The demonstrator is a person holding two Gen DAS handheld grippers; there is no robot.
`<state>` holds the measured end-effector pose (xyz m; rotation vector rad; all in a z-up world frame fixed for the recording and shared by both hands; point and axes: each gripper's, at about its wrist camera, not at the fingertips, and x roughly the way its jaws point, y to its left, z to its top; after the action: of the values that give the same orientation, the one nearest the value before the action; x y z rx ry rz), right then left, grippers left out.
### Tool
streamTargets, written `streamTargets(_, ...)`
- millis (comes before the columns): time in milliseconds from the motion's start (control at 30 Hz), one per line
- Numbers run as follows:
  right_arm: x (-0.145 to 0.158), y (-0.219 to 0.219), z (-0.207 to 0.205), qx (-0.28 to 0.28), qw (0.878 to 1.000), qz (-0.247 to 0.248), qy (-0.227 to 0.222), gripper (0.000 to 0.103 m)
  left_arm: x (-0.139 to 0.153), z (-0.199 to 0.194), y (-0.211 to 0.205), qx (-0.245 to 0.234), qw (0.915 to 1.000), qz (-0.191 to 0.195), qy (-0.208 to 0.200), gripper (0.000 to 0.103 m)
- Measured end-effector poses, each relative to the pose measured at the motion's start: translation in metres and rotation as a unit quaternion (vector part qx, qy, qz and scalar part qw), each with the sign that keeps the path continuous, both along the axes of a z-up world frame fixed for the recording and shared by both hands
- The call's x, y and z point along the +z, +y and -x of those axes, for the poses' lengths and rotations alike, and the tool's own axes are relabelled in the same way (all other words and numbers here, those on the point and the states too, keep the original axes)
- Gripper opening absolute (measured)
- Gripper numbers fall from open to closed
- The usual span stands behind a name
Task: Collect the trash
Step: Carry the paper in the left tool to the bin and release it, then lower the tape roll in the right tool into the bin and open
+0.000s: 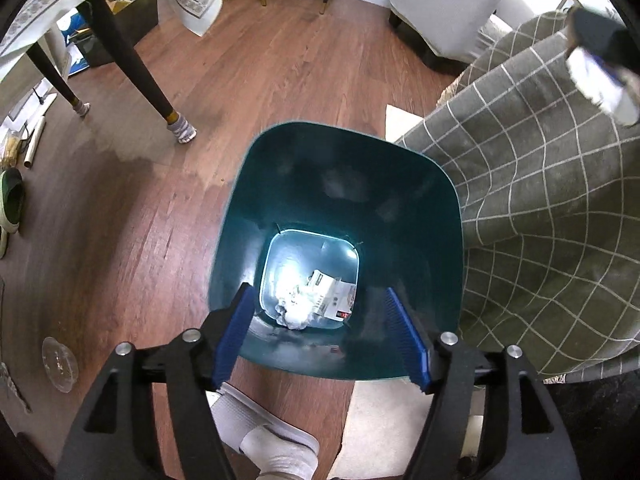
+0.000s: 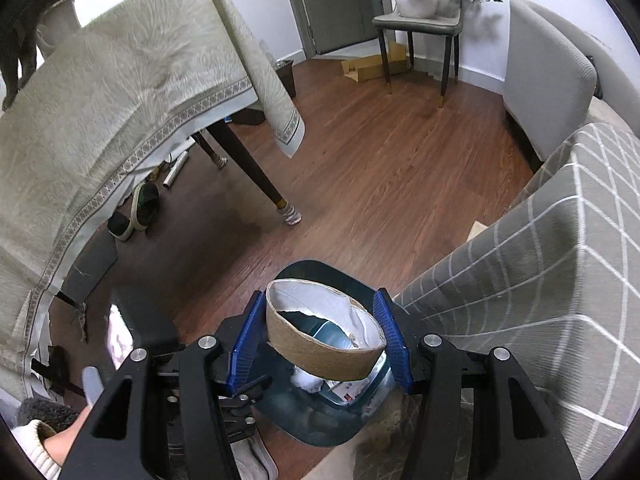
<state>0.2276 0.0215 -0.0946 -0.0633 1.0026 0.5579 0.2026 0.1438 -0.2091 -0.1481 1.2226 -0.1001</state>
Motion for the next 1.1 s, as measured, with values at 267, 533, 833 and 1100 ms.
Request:
streamTargets(267, -0.026, 0.017, -0.005, 0.005, 0.999, 0.013, 0.030, 0.056, 0.029, 0.010, 0.022, 0.020, 0.9986, 0.009, -0.048, 0.066)
streamTargets(533, -0.059, 0.037, -0.009, 0.010, 0.997, 0.028, 0.066, 0.056, 0.060, 0.020, 0.037, 0.039, 0.9947, 0.016, -0.094, 0.055)
streamTargets(833, -0.107, 0.061, -0.007, 0.018, 0.992, 0.063, 0.109, 0.056, 0.098, 0.031, 0.048, 0.038, 0.9887, 0.038, -0.140, 0.039)
streamTargets(1100, -0.143, 0.071, -0.003, 0.023, 0.985, 0.099, 0.137, 0.057, 0.133, 0.044, 0.051, 0.035, 0.9822, 0.049, -0.178, 0.036)
